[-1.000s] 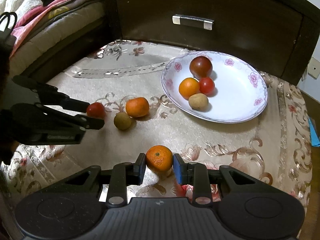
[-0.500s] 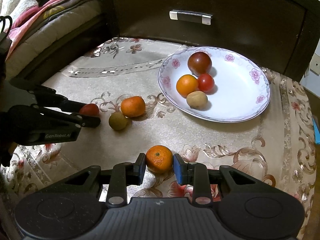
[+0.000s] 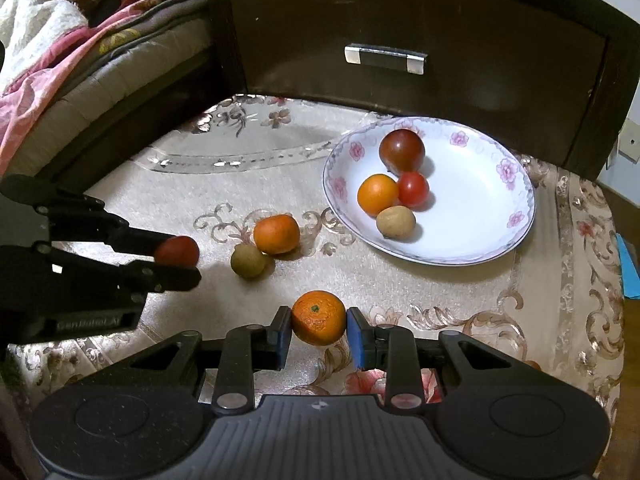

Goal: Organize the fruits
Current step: 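Carry the red tomato and mandarin into the bowl and open both grippers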

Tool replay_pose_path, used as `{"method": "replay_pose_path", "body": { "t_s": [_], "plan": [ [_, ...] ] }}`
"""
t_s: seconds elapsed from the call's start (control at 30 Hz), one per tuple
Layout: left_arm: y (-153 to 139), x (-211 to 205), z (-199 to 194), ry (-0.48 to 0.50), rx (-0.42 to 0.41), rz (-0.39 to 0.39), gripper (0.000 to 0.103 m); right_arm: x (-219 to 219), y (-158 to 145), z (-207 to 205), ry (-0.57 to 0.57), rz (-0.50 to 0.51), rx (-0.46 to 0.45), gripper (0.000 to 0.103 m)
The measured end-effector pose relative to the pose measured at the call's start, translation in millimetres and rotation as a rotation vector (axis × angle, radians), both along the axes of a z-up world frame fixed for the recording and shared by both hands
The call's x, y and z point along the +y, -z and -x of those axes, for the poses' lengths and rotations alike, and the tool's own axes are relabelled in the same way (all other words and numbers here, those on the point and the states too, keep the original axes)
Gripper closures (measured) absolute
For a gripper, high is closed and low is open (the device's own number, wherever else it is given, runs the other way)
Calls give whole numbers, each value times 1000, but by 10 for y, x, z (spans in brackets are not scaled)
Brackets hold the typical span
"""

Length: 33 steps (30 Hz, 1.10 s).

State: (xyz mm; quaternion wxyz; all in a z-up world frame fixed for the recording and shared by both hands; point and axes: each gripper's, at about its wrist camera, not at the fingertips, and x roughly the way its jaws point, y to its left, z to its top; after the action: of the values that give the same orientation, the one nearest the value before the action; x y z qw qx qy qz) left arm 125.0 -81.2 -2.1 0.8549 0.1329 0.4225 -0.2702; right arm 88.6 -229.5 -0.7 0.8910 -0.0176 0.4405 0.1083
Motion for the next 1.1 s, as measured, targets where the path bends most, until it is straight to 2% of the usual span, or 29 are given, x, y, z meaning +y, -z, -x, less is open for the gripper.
{"method": "replay_pose_path", "body": {
  "t_s": [0.33,0.73,1.1],
  "plan": [
    [-108,-259,-123,23,-33,28,67,-65,-63,-13,27,-5,-24,80],
    [-278,-535,-410,28,-82,51,67,-304,-233,-221,96,-19,-86,80],
    [-220,-748,-729,32,-95,53,67,-474,-216,-498,152,-23,-99,79]
  ]
}}
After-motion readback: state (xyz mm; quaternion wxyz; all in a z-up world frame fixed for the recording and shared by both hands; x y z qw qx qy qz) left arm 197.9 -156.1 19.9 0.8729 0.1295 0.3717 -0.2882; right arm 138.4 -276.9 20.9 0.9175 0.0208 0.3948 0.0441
